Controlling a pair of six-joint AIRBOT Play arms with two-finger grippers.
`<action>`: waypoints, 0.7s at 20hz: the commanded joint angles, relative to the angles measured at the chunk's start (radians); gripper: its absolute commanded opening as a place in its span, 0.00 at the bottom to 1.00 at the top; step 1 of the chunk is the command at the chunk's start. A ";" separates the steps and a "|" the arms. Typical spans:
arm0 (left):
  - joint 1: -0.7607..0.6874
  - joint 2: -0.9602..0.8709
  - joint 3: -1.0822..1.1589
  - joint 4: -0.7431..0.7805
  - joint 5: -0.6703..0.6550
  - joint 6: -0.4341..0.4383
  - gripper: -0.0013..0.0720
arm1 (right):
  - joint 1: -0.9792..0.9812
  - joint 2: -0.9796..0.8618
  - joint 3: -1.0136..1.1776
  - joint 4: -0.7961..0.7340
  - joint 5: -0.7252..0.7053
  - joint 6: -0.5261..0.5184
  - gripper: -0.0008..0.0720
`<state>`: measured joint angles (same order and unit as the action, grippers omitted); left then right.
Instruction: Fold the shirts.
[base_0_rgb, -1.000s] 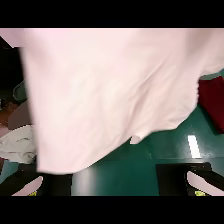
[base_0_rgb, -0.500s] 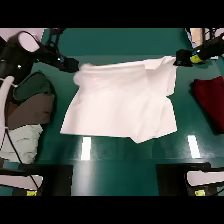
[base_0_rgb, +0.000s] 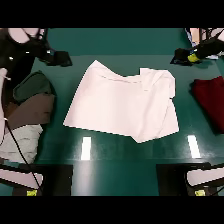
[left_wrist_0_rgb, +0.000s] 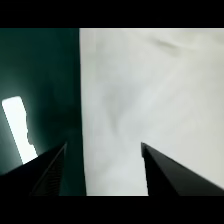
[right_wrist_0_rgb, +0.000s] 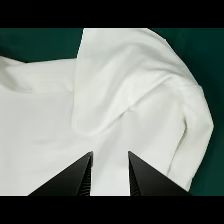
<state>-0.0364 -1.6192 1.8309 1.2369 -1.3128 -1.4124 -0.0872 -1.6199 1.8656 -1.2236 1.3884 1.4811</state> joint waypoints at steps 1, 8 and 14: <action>0.116 0.045 -0.018 -0.072 -0.213 0.001 0.76 | -0.011 -0.003 0.084 0.050 0.214 -0.071 0.37; 0.220 0.321 -0.659 -0.211 -0.122 0.171 0.76 | -0.034 0.072 -0.032 0.339 0.235 -0.097 0.37; 0.220 0.373 -1.006 -0.224 0.061 0.185 0.76 | -0.033 0.159 -0.157 0.340 0.234 -0.103 0.37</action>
<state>0.1791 -1.2690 0.9691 1.0290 -1.3369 -1.2427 -0.1211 -1.4982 1.7569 -0.9028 1.6173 1.3842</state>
